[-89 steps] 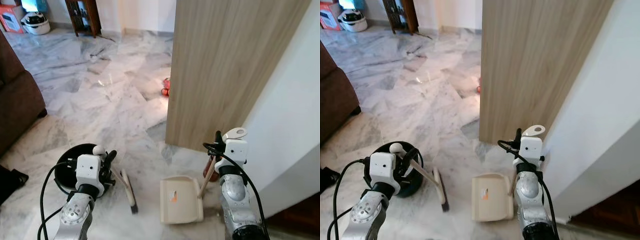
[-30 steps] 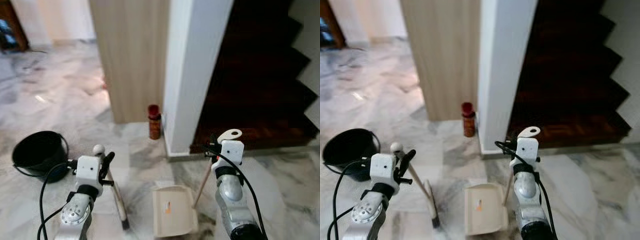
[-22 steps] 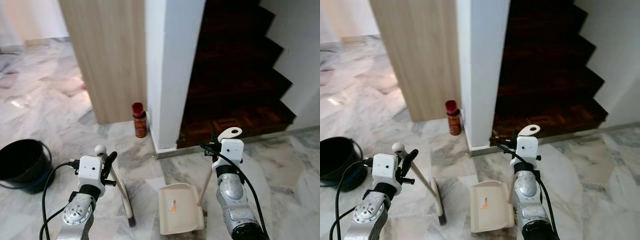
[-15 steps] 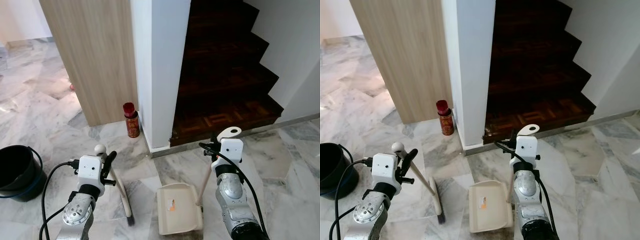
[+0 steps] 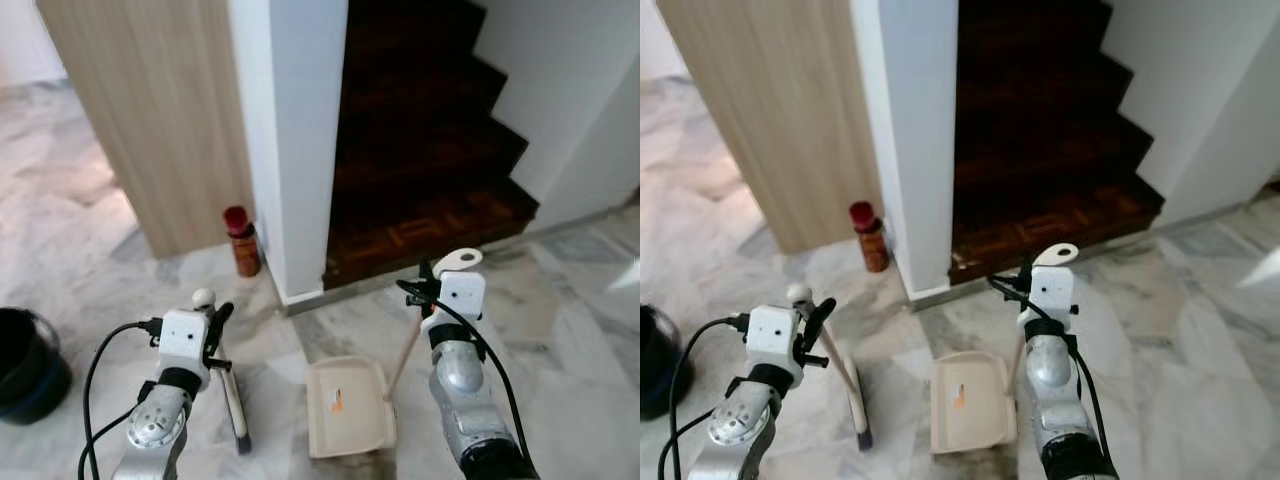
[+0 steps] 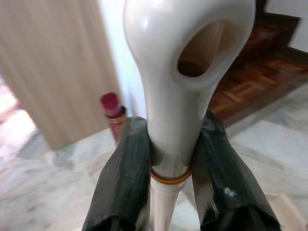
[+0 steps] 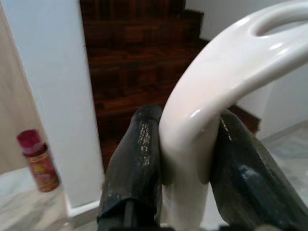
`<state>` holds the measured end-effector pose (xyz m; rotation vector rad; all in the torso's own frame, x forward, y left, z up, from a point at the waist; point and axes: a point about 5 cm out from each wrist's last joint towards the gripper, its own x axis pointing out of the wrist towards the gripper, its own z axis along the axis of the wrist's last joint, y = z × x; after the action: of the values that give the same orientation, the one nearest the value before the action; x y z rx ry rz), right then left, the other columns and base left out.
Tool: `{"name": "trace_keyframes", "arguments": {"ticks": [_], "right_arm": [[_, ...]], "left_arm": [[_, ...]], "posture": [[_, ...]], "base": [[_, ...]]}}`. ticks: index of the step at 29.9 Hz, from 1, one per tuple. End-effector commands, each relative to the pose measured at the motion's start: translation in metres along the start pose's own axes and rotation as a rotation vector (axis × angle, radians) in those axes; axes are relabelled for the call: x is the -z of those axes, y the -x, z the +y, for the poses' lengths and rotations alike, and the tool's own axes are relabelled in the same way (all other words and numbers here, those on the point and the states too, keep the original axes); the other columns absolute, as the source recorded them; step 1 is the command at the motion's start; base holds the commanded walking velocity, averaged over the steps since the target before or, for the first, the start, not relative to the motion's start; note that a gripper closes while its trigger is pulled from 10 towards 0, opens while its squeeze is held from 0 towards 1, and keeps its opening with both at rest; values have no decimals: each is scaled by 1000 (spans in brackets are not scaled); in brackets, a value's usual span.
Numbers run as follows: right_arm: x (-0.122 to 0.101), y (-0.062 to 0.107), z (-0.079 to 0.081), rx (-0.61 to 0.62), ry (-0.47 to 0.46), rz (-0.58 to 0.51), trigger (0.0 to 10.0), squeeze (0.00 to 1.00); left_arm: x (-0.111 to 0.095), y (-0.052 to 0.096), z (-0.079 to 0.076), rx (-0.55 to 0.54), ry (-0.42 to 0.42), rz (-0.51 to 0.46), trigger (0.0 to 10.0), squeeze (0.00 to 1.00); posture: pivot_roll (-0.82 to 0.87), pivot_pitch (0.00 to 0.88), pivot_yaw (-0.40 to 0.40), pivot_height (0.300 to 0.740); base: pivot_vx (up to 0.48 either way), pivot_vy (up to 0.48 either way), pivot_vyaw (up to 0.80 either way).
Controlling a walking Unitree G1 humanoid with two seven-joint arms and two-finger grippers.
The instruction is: Sweep floor
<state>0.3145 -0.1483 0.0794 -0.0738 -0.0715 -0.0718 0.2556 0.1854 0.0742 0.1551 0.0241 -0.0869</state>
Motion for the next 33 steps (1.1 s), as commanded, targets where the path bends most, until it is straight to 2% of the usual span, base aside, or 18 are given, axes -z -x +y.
{"name": "trace_keyframes", "arguments": {"ticks": [1, 33], "right_arm": [[-4, -2, -4, 21, -9, -23, 10000, 0], [-5, -3, -4, 27, -3, -26, 10000, 0]], "left_arm": [[-11, -4, -2, 13, -8, -56, 10000, 0], [-13, -7, 0, 10, 8, -67, 10000, 0]], "posture": [[152, 24, -17, 740], [144, 33, -15, 740]], "base": [[0, 0, -800], [0, 0, -800]]}}
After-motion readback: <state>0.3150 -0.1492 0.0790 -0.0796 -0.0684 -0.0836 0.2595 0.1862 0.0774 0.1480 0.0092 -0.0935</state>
